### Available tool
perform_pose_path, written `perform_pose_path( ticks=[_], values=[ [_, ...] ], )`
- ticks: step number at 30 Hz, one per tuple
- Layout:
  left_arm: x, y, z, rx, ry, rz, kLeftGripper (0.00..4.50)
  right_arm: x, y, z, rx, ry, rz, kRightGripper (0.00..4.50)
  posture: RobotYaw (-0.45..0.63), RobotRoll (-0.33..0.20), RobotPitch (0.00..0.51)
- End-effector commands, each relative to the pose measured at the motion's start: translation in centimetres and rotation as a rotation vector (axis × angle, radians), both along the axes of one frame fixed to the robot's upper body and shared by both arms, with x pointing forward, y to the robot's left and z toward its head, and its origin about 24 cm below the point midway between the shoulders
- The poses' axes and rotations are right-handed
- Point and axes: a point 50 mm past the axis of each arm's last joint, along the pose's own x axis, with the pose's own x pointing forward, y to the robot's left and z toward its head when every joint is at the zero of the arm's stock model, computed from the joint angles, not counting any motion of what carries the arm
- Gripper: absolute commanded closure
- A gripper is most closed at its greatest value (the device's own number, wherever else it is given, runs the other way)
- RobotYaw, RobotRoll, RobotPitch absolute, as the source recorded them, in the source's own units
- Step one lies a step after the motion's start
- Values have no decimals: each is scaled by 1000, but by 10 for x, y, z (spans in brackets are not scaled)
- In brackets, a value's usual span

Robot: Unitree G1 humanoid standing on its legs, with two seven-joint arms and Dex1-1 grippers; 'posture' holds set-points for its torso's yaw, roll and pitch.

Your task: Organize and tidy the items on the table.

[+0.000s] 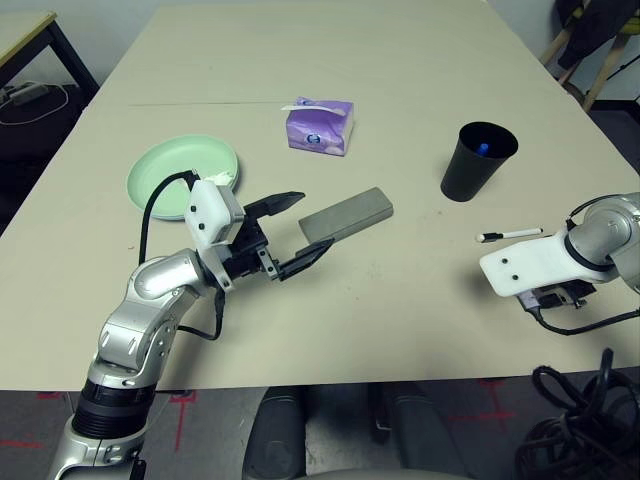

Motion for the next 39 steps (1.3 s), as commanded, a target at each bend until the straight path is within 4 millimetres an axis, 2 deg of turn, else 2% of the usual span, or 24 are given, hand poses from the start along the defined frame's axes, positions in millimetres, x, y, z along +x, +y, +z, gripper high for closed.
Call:
perform_pose_path(
  ticks=[1,8,12,22,28,31,35,39],
  values=[
    [-2,1,-3,3,20,-1,0,-2,1,-1,12,8,1,4179,8,0,196],
    [0,0,-3,2,19,-1,0,-1,0,1,22,3,-6,4179,4,0,196],
    [0,-1,-2,0,18,-3,0,4,5,9,64,-19,-22,4179,1,0,195],
    [0,-1,-2,2,19,-7,0,15,31,38,310,-13,-106,4179,3,0,183],
    [0,0,-2,6,19,-4,0,15,58,57,582,61,-171,4179,10,0,168],
    [1,1,-2,8,17,-2,0,20,76,73,808,58,-213,4179,15,0,160],
    [1,1,-2,11,17,0,0,32,90,92,1066,-50,-266,4179,13,0,151],
    [2,0,-2,13,17,-2,0,37,96,109,1308,-212,-226,4179,10,0,143]
  ],
)
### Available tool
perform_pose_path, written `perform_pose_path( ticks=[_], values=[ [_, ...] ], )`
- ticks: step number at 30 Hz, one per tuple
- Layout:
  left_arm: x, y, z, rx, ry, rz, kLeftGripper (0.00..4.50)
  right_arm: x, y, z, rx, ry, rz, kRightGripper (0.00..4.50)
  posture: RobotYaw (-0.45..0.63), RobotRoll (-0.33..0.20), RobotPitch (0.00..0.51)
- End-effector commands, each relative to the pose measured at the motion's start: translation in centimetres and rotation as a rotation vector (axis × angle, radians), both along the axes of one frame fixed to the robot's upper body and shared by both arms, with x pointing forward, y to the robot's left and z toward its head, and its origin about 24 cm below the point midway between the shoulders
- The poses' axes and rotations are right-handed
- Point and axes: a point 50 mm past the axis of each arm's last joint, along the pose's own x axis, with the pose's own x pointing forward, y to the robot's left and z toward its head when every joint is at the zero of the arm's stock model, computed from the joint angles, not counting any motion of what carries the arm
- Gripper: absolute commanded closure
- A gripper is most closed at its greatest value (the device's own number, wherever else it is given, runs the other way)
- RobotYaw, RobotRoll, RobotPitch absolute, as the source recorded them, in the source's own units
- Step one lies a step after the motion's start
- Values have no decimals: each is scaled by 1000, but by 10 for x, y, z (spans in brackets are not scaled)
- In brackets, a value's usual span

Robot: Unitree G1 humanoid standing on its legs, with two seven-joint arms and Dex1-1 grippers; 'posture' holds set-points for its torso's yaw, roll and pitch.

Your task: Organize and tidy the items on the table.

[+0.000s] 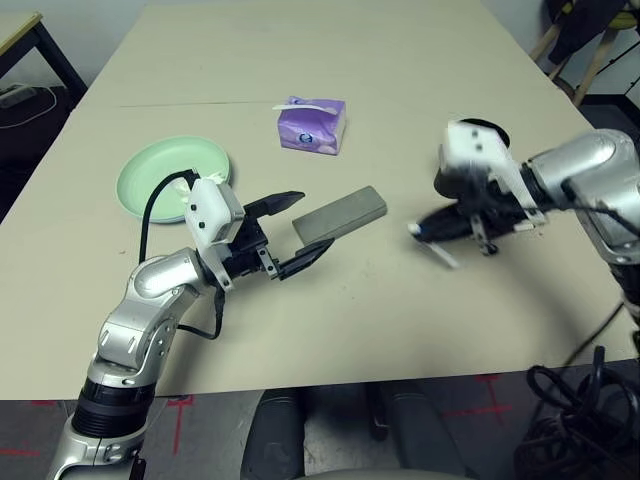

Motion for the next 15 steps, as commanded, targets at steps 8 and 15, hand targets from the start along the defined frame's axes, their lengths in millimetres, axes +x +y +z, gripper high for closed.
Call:
perform_pose_path(
  ticks=[8,15],
  values=[
    [4,0,-3,14,9,-7,0,13,-13,40,446,-455,-247,4179,0,0,131],
    [6,-1,-3,14,8,-11,0,20,-27,53,552,-611,-401,4179,-13,0,131]
  ],
)
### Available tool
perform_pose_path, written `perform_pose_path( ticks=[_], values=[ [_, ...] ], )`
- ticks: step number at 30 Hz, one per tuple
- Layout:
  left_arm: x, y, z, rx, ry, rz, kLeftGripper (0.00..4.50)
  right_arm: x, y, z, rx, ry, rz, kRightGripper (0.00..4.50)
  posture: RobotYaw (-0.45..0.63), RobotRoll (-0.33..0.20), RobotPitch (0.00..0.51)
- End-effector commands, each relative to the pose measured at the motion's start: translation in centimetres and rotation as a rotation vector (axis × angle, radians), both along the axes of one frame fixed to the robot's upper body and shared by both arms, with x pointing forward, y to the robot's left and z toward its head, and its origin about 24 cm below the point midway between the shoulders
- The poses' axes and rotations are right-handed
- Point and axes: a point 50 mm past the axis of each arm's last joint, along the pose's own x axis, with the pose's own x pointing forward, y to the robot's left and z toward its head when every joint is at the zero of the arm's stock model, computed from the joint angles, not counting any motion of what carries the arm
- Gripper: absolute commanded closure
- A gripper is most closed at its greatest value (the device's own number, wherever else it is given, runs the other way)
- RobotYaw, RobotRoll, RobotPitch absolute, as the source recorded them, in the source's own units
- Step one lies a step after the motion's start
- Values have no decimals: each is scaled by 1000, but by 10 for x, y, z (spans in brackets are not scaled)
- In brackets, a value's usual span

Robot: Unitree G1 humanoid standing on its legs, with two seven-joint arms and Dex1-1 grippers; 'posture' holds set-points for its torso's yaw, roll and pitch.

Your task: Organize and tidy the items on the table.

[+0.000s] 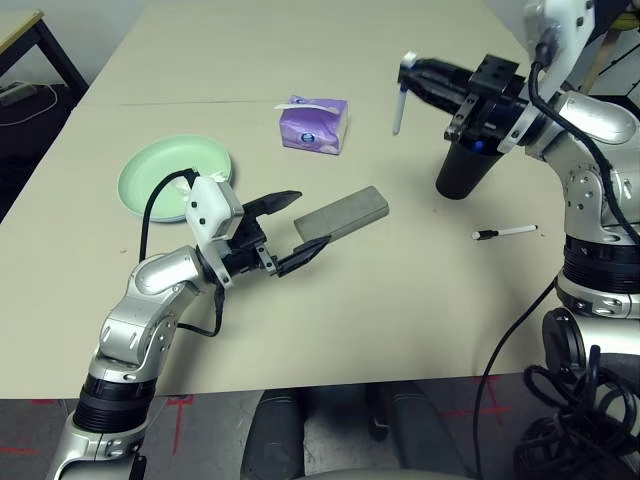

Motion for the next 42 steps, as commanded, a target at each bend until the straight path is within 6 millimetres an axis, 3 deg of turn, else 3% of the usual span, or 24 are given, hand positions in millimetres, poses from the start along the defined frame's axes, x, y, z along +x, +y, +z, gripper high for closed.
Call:
perform_pose_path(
  ticks=[1,7,15,42],
  values=[
    [1,-2,-4,13,10,-13,0,0,-12,12,80,-93,-85,4179,-13,0,131],
    [2,-4,-5,9,12,-20,0,2,-25,14,120,-126,-197,4179,-25,0,134],
    [2,-6,-6,6,17,-28,0,2,-44,3,103,-87,-305,4179,-33,0,138],
    [4,-5,-5,18,23,-37,0,1,-56,-36,109,202,-419,4179,-58,0,155]
  ],
)
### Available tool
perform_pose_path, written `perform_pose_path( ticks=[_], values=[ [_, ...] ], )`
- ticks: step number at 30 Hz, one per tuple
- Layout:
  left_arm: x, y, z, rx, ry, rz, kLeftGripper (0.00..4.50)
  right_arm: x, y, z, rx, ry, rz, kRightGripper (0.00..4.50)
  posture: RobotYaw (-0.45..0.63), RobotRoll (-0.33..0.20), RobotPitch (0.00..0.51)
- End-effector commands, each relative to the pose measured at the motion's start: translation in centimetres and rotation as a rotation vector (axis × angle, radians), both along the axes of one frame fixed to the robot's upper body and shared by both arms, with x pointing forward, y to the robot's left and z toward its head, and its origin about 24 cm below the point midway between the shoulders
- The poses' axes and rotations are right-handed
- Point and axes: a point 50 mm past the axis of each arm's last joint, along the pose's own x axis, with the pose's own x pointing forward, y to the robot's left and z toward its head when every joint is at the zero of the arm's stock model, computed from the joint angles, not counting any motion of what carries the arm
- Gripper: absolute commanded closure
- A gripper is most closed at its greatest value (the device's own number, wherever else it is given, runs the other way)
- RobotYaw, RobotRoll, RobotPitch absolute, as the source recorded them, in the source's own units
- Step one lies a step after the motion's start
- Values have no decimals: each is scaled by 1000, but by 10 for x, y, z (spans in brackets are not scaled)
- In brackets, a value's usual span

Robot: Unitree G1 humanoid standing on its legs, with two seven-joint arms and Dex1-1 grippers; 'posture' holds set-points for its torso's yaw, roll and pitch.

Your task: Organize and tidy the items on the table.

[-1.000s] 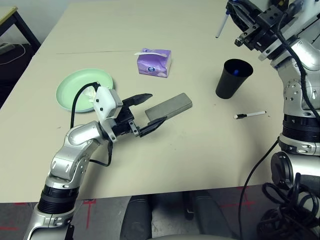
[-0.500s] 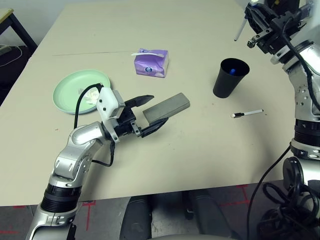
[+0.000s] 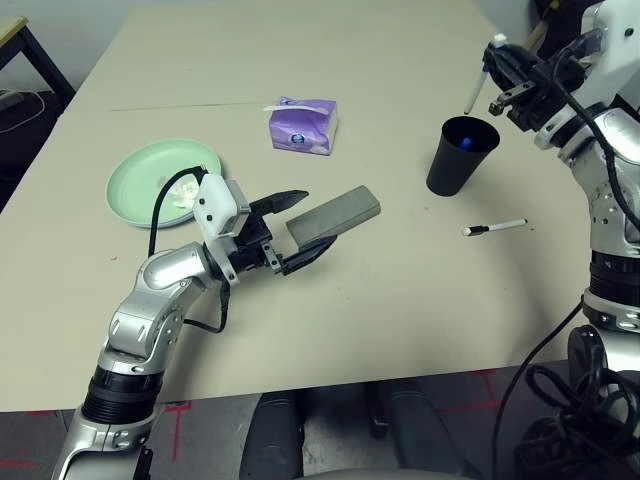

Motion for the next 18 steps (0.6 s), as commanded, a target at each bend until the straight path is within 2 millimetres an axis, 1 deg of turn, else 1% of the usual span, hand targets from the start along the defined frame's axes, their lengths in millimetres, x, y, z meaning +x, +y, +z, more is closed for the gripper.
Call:
perform_pose_path(
  ticks=[1,11,14,15,17,18],
  values=[
    [0,-1,0,24,-3,-12,0,-4,-8,-5,-1,23,-41,4179,-58,0,155],
    [1,-1,0,27,-1,-16,0,-4,-13,-27,-21,133,-88,4179,-58,0,155],
    [0,0,0,28,-1,-15,0,-2,-13,-26,-35,132,-96,3060,-55,0,158],
    [1,0,0,27,-2,-13,0,-1,-12,-25,-48,117,-90,2768,-55,0,158],
    [1,0,1,26,-5,-10,0,0,-11,-24,-61,107,-83,1949,-55,0,158],
    [1,0,1,25,-7,-9,0,0,-11,-23,-67,101,-82,1566,-47,0,150]
  ],
)
